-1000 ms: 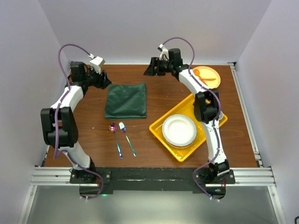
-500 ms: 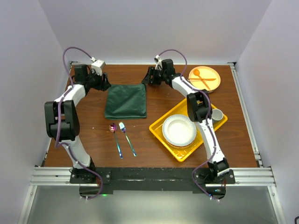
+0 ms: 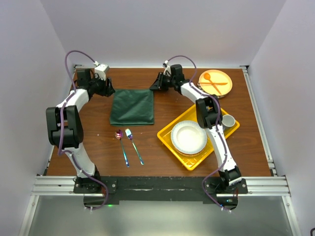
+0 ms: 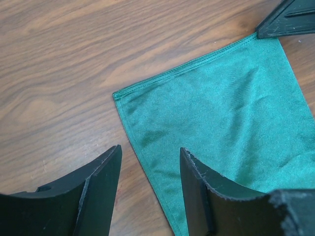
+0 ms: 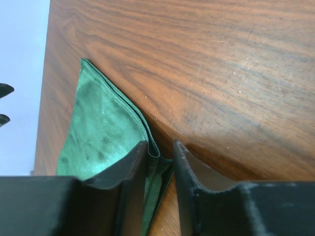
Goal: Fold the napkin into a case and place the utensils inside
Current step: Pick up the lower triangle-folded napkin from the center of the board.
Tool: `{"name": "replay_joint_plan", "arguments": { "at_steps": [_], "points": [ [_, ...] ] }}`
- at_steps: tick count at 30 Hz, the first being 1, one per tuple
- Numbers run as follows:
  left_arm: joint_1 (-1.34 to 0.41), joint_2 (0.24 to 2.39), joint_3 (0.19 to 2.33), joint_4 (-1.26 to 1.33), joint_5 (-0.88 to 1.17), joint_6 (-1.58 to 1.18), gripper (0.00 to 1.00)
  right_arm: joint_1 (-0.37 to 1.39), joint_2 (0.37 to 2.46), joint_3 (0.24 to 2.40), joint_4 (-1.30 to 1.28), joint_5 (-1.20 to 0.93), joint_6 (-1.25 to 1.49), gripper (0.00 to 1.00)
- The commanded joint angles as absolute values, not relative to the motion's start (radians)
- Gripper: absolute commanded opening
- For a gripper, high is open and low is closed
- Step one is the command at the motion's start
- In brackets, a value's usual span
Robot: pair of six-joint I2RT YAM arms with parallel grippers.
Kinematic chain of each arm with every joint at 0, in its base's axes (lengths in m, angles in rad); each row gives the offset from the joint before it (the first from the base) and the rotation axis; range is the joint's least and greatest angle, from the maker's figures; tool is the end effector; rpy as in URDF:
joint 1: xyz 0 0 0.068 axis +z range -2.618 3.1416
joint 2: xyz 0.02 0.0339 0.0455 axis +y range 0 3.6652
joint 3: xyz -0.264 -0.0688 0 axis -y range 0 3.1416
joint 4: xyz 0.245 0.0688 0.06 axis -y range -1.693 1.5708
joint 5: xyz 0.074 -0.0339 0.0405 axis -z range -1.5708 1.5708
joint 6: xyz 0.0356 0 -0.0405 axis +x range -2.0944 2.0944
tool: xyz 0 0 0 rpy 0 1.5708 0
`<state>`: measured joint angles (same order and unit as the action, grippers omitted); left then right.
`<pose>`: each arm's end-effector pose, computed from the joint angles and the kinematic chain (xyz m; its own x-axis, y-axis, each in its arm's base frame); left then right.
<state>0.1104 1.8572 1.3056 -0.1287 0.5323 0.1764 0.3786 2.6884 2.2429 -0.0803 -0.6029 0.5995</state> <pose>0.4155 0.0279 0.2236 -0.5633 0.0897 -0.8213 0.4023 0.8981 -0.1779 0.5442 0.2382 0.1258 -0.8139 0.1764 -0.5535 -0.3645 0.5869 0.7230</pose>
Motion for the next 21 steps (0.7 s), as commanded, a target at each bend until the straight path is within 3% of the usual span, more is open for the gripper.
{"name": "replay_joint_plan", "arguments": {
  "at_steps": [1,8,21],
  "points": [
    [0.121,1.855,1.341,-0.123,0.526,0.186,0.55,0.379,2.675,2.258,-0.019,-0.655,0.611,0.21],
    [0.126,1.856,1.338,-0.123,0.523,0.178,0.55,0.387,2.608,2.191,0.075,-0.709,0.549,0.00],
    [0.164,1.855,1.324,-0.152,0.535,0.167,0.56,0.439,2.490,2.069,0.077,-0.741,0.206,0.00]
  ]
}}
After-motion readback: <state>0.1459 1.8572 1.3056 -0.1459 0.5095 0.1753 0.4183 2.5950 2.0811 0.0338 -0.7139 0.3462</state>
